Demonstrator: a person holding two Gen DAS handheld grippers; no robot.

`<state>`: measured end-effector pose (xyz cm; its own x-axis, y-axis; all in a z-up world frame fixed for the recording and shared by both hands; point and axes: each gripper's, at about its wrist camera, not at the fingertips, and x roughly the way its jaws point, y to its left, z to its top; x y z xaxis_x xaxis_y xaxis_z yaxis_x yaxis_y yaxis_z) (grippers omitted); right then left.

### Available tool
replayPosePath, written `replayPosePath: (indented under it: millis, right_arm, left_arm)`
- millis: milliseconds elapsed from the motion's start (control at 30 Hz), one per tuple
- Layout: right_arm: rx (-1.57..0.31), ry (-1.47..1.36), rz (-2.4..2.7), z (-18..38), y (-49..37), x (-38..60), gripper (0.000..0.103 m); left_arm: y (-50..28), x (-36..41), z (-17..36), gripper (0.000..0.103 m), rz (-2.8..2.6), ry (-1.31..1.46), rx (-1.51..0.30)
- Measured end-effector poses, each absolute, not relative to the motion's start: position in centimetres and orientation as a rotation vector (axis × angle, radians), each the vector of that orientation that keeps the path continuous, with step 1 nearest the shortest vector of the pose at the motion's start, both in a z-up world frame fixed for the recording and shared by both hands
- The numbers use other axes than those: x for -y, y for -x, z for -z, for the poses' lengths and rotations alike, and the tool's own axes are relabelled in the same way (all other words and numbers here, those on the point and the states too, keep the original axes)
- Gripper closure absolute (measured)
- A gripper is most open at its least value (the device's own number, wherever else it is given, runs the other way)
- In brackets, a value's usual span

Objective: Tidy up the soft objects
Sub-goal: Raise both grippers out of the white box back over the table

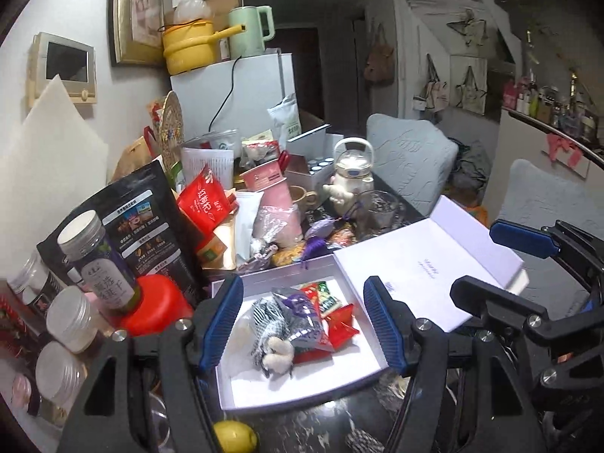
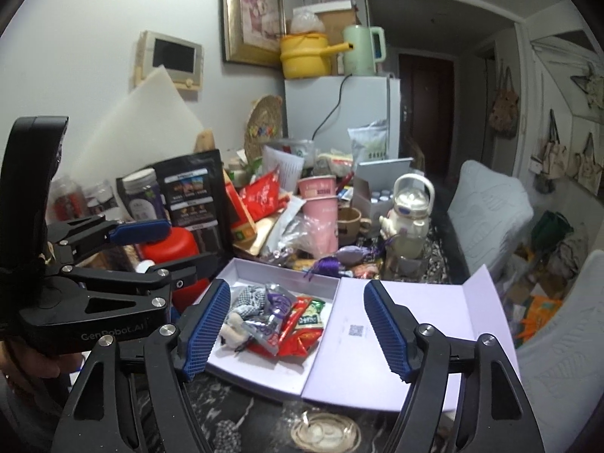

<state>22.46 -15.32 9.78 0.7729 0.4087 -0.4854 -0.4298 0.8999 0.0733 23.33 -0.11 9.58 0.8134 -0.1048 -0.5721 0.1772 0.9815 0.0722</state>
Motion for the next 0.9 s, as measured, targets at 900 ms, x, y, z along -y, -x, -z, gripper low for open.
replayPosePath:
  millis: [900]
  right_arm:
    - [-0.6,-0.004,-0.391,-3.0,-10.7,16.1,0.021]
  left_arm:
    - [-13.6,-0.7,-3.4,0.037,0.241,-0.094,-0.718]
